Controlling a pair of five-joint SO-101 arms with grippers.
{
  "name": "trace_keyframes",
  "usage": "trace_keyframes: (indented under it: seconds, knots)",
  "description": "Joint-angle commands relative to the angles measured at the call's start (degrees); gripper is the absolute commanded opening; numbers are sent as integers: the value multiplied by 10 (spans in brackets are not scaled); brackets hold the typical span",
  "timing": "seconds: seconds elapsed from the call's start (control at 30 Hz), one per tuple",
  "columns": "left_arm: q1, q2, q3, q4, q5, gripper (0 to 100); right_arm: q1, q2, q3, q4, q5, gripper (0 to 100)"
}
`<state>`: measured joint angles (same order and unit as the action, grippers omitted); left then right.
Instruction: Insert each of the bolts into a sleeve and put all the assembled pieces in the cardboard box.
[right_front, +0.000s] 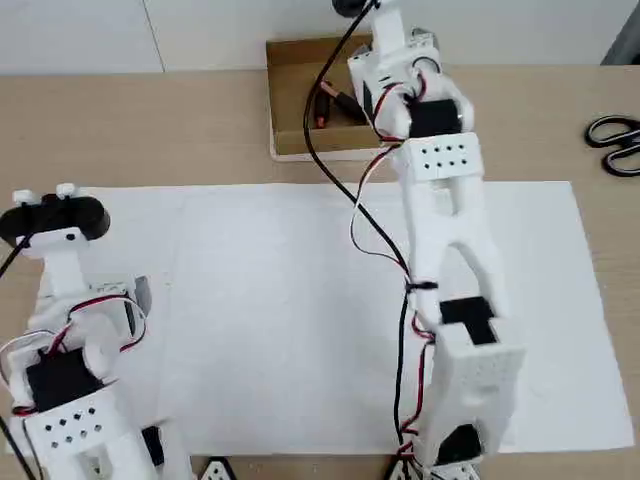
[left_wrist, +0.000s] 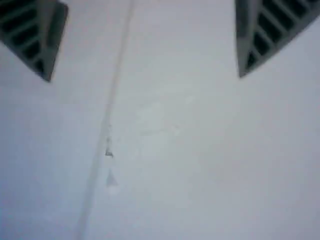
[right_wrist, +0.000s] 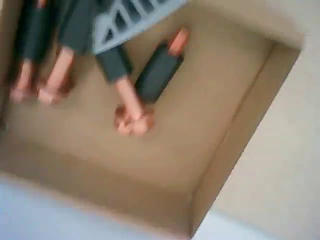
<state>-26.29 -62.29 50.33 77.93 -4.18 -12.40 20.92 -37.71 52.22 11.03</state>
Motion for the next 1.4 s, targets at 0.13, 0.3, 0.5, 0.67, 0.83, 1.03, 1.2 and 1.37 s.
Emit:
trace_keyframes:
  seconds: [0.13, 0.3, 0.5, 0.67, 0.83, 1.03, 1.2, 1.37]
  knots:
    - [29, -4, -81, 68, -1, 229, -6, -283, -31, 276, -1, 253]
    - [95, -4, -151, 127, -1, 229, -12, -450, -28, 396, -1, 253]
    - [173, -4, -181, 147, -1, 229, -7, -621, 16, 430, 0, 253]
    - [175, -5, -178, 147, -1, 229, 6, -771, 178, 429, 0, 253]
    - [175, -33, -174, 130, -2, 230, 67, -924, 388, 405, 3, 253]
    - [175, -202, -69, -2, -2, 229, 102, -1079, 636, 248, 4, 253]
    - [175, -368, 82, -79, -4, 229, 103, -1181, 814, 125, 4, 253]
    - [166, -412, 140, -112, -4, 229, 103, -1244, 948, 65, 4, 253]
